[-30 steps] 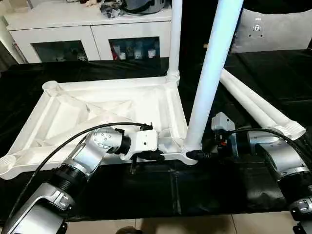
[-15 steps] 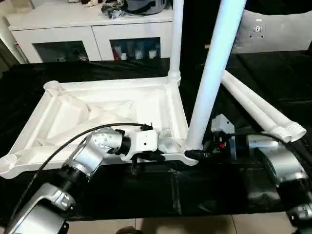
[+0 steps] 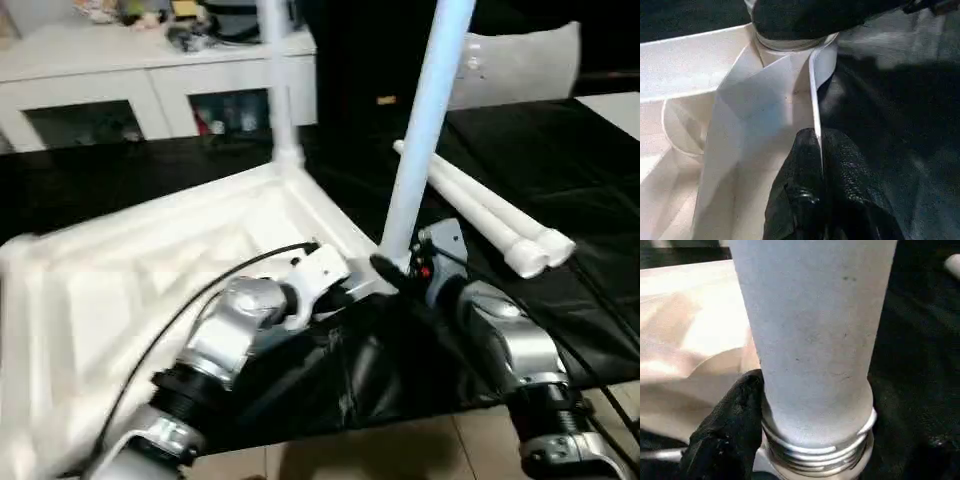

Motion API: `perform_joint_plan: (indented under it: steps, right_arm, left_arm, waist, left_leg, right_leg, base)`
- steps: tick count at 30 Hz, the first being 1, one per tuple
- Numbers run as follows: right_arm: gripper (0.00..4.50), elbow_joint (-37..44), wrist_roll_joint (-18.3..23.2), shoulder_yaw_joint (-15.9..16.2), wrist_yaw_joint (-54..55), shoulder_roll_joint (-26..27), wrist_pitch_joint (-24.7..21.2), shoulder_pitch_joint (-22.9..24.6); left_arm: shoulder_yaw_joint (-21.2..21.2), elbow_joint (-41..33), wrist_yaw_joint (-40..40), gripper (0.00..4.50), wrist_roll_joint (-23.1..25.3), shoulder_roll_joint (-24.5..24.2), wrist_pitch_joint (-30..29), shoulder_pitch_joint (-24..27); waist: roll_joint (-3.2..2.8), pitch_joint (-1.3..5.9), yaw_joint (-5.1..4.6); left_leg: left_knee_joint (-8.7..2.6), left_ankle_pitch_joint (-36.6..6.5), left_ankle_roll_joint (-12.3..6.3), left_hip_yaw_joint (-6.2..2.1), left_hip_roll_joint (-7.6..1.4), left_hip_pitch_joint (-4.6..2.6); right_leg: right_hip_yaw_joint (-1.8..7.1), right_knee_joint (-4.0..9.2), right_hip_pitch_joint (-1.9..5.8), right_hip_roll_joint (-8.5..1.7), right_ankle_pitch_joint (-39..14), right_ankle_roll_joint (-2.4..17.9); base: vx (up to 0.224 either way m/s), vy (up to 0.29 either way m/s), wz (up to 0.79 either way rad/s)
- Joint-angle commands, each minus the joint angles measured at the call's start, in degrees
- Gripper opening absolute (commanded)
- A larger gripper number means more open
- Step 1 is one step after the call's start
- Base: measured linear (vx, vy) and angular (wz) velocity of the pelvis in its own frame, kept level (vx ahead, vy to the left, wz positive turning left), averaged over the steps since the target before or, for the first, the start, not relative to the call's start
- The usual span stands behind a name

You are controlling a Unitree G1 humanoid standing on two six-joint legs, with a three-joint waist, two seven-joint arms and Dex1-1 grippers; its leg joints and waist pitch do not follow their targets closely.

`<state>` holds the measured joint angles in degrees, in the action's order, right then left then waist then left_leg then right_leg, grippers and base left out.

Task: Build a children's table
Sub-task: Rotate leg to tighten

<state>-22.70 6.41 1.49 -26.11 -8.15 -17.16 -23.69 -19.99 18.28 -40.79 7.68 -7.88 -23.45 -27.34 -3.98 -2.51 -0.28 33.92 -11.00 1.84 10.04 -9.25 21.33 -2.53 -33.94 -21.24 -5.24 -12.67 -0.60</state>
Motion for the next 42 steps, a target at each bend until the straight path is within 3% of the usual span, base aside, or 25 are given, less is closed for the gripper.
perform_joint_plan:
  steps: [1,6,10,14,15,16,17,18,21,25,29,32,37,42]
  right_arm:
    - [3.28,-1.62,1.17,4.04,-2.14,3.40,-1.35,0.40]
    - [3.84,0.85,1.79,2.00,-3.73,2.02,-0.19,2.41]
    - [4.04,2.64,2.66,1.98,-6.55,-0.04,0.88,4.00]
    - [4.37,4.97,3.76,1.81,-12.18,-4.52,2.32,5.98]
    - [4.44,5.90,4.54,1.17,-15.88,-7.27,3.41,6.69]
    - [4.44,6.57,5.29,0.44,-18.86,-9.47,3.88,7.07]
    - [4.44,7.04,5.97,-0.24,-21.65,-11.57,4.38,7.25]
    - [4.44,7.43,6.66,-0.78,-24.79,-14.03,4.33,7.18]
    - [4.44,7.48,6.63,-0.47,-30.97,-18.85,5.06,6.56]
    - [4.44,7.00,4.88,2.36,-36.47,-22.91,8.86,4.93]
    - [4.44,6.96,5.69,4.40,-41.58,-24.54,8.98,3.60]
    - [4.44,5.94,5.02,5.76,-44.16,-24.83,9.85,2.42]
    - [4.06,0.96,4.36,8.76,-48.77,-23.71,9.54,-1.77]
    - [3.61,-0.81,4.31,10.11,-50.88,-23.14,9.44,-3.08]
  left_arm:
    - [-2.61,-1.48,0.36,0.00,0.93,1.48,0.57,-1.76]
    - [-2.47,-3.11,-1.05,0.00,1.68,-0.95,-0.09,-1.19]
    - [-2.33,-2.79,-2.00,0.00,1.32,-2.28,1.12,-1.03]
    - [-2.35,-1.49,-3.82,0.00,1.18,-4.51,3.04,-1.28]
    - [-2.49,-0.98,-5.48,0.00,1.15,-5.92,4.64,-1.30]
    - [-2.73,-0.88,-7.21,0.00,1.01,-7.16,5.82,-1.18]
    - [-2.99,-0.86,-8.89,0.00,0.86,-8.32,6.64,-1.05]
    - [-3.33,-0.79,-11.07,0.00,0.54,-9.62,8.24,-0.98]
    - [-4.14,-0.52,-15.46,0.00,-0.28,-11.94,11.45,-1.25]
    - [-5.79,0.06,-21.17,0.00,-1.15,-14.08,15.37,-2.15]
    - [-7.41,0.81,-24.26,0.00,-1.42,-15.42,18.24,-3.01]
    - [-8.06,1.41,-26.51,0.00,-1.35,-16.04,20.30,-3.41]
    - [-9.37,2.62,-29.62,0.00,-0.82,-16.65,23.39,-4.20]
    - [-9.73,2.89,-29.98,0.00,-1.02,-16.63,24.12,-4.25]
  waist:
    - [0.88,2.43,0.12]
    - [0.68,2.88,0.52]
    - [0.87,2.80,1.07]
    - [0.66,3.11,1.76]
    - [0.04,3.27,2.03]
    - [0.24,3.32,2.27]
    - [0.65,3.53,2.44]
    - [0.69,3.61,2.59]
    - [0.58,3.79,2.84]
    - [0.88,3.70,3.17]
    - [0.77,3.46,3.92]
    - [0.72,3.47,4.30]
    - [0.90,3.52,4.72]
    - [1.14,3.58,5.21]
  left_leg:
    - [-5.65,-25.27,1.40,-2.35,-3.28,-0.58]
    - [-5.41,-19.52,-0.35,-1.74,-3.43,-0.08]
    - [-5.12,-17.68,-1.69,-1.37,-3.42,-0.01]
    - [-4.76,-14.34,-2.69,-1.27,-3.55,0.20]
    - [-4.62,-12.60,-2.96,-1.30,-3.55,0.15]
    - [-4.56,-12.06,-3.33,-1.29,-3.60,0.15]
    - [-4.21,-10.46,-4.30,-1.22,-3.53,0.22]
    - [-3.92,-8.08,-5.60,-1.12,-3.54,0.31]
    - [-3.40,-4.95,-8.19,-1.03,-3.40,0.29]
    - [-3.29,-5.49,-8.76,-0.79,-3.68,0.00]
    - [-3.56,-8.10,-7.41,-0.68,-4.01,-0.31]
    - [-3.64,-8.85,-6.58,-0.75,-4.07,-0.33]
    - [-3.51,-9.57,-5.49,-0.63,-3.90,-0.29]
    - [-3.44,-8.39,-5.31,-0.60,-4.01,-0.27]
  right_leg:
    - [1.74,5.81,0.13,-3.25,-26.03,7.25]
    - [2.04,4.93,0.53,-3.29,-16.54,10.41]
    - [2.10,4.92,0.58,-3.39,-15.57,11.32]
    - [1.95,4.48,1.07,-3.31,-11.56,11.91]
    - [1.85,4.02,1.07,-3.23,-8.54,12.84]
    - [1.77,4.13,1.21,-3.20,-7.16,12.94]
    - [1.74,3.60,1.61,-3.04,-3.29,13.71]
    - [1.76,3.16,1.64,-3.11,0.62,14.70]
    - [1.46,2.62,1.83,-3.10,4.66,16.55]
    - [1.39,2.63,1.68,-3.23,2.09,17.35]
    - [1.49,2.89,1.42,-3.15,-2.69,17.11]
    - [1.50,2.76,1.38,-3.20,-3.43,16.93]
    - [1.57,2.63,1.33,-3.34,-4.72,17.13]
    - [1.69,2.47,1.37,-3.36,-4.00,16.86]
  base:
    - [0.000,0.000,0.00]
    - [0.000,0.000,0.00]
    - [0.000,0.000,0.00]
    - [0.000,0.000,0.00]
    - [0.000,0.000,0.00]
    - [0.000,0.000,0.00]
    - [0.000,0.000,0.00]
    - [0.000,0.000,0.00]
    - [0.000,0.000,0.00]
    - [0.000,0.000,0.00]
    - [0.000,0.000,0.00]
    - [0.000,0.000,0.00]
    - [0.000,0.000,0.00]
    - [0.000,0.000,0.00]
